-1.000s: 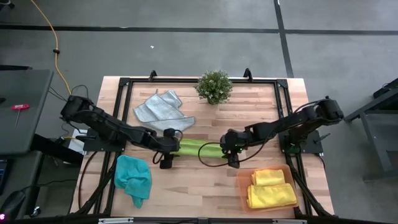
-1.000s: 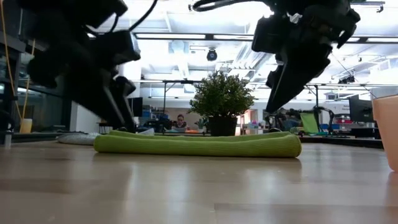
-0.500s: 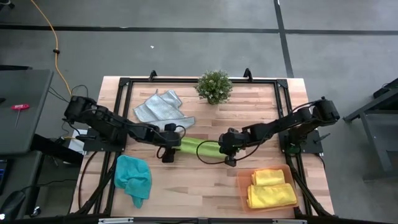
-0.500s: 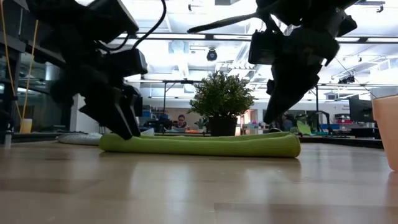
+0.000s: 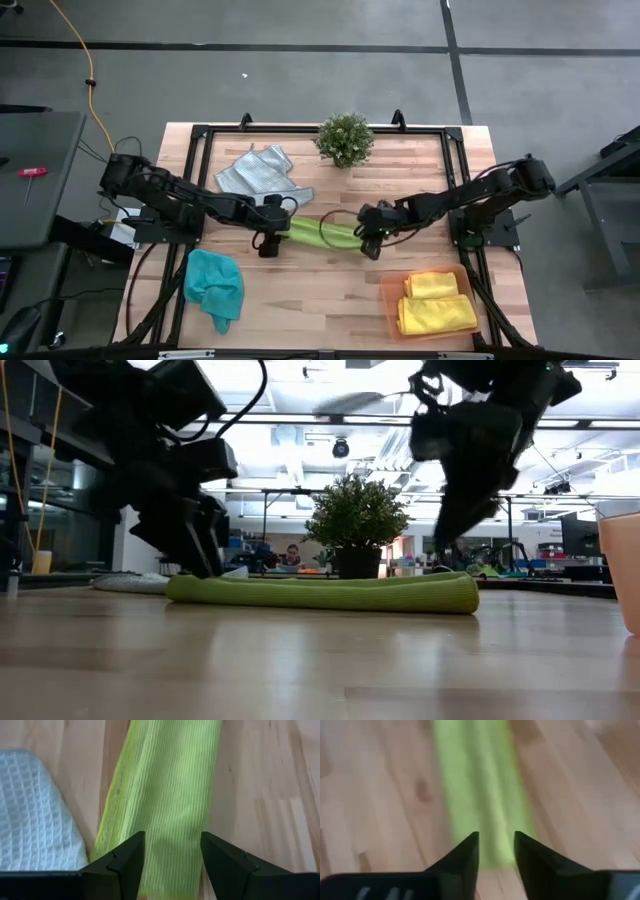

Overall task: Fold microfiber towels
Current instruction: Fold the green microfiber towel

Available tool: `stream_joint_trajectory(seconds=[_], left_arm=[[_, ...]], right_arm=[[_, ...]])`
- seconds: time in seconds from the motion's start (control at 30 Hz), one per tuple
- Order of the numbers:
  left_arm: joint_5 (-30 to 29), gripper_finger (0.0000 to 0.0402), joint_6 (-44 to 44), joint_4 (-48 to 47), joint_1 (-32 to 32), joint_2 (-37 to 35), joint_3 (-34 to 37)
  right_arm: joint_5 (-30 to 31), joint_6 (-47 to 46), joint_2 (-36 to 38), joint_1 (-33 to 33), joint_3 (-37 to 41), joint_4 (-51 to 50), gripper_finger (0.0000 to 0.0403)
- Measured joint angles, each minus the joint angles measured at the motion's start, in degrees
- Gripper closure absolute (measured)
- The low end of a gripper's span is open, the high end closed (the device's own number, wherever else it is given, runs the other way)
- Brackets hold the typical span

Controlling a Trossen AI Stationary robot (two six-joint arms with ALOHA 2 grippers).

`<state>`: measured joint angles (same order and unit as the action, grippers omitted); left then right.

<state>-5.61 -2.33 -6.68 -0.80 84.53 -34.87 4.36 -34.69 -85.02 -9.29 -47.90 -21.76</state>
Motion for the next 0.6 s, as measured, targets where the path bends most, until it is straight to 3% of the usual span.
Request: stream_joint_trajectory(seconds=[0.13,0.33,0.6], left_arm=[[0.02,0.0218,0.02,-3.41,0.0,-2.15,0.0],[0.02,0.0218,-0.2,-5.44,0.0,-4.61,0.02],[0.17,0.0218,-1.97,-5.33,0.0,-5.05,0.02]], right_arm=[[-1.83,-11.76,0.85,0.27,0.0,-6.3,0.023],[-4.03,-30.61,0.57,-1.06,0.0,-5.16,0.0157],[-2.42,-46.67,-1.32,-1.17,0.0,-4.61,0.0135]])
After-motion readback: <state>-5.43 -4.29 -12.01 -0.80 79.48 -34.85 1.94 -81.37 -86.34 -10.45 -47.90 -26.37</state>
